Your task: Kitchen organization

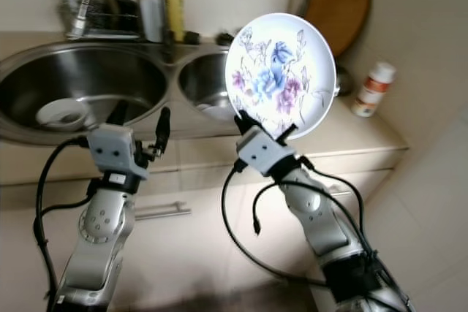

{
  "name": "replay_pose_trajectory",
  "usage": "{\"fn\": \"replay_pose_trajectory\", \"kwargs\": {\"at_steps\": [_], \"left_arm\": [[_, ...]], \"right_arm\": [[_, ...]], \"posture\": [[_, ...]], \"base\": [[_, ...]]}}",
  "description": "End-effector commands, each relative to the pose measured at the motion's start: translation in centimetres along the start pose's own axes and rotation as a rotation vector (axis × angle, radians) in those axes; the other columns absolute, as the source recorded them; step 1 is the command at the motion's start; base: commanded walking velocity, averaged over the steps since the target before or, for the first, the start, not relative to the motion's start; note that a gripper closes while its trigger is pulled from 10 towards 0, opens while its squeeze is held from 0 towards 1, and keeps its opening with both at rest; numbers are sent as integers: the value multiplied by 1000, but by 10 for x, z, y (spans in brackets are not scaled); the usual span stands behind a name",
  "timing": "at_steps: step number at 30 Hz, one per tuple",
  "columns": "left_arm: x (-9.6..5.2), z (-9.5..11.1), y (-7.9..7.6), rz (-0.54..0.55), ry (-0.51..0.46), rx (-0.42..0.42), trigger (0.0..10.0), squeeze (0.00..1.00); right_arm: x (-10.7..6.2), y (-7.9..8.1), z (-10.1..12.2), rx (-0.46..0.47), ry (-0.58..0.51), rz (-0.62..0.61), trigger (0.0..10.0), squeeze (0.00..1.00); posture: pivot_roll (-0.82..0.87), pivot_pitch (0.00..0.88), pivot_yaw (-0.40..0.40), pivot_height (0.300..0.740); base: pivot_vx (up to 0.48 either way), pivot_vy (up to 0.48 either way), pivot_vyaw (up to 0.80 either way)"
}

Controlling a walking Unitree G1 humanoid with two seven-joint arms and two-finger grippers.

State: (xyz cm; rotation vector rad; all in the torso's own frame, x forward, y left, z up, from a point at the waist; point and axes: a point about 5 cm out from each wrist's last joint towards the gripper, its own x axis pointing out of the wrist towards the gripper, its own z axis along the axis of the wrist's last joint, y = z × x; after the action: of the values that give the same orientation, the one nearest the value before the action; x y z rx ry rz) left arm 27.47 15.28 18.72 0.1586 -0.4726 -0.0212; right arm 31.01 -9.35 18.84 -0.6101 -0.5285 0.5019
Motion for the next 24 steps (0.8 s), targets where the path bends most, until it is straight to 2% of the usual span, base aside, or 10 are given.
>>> {"fn": "replay_pose_trajectory", "kwargs": {"at_steps": [1,8,9,12,16,24], "left_arm": [[1,2,-7,-10,-4,-12,10000,0],[1,1,-6,2,-2,0,10000,0],[2,1,-5,6,-1,3,10000,0],[2,1,-4,6,-1,3,10000,0],[2,1,-4,11,-2,6,10000,0],[2,2,-5,6,-4,2,10000,0]], "right_arm": [[-2,-10,-1,-6,1,-30,0,0],[-2,-10,-4,21,14,-39,0,0],[-2,-11,-5,53,21,-54,0,0],[-1,-12,-5,66,17,-63,0,0],[-1,-14,-3,114,7,-87,0,0],[0,-16,-5,142,22,-105,0,0]], "posture": [[48,0,-78,740],[48,0,-78,740],[49,0,-75,740],[49,0,-75,740],[49,0,-75,740],[51,0,-76,740]], "base": [[0,0,800],[0,0,800],[240,0,800],[247,0,800],[419,0,0],[402,0,0]]}}
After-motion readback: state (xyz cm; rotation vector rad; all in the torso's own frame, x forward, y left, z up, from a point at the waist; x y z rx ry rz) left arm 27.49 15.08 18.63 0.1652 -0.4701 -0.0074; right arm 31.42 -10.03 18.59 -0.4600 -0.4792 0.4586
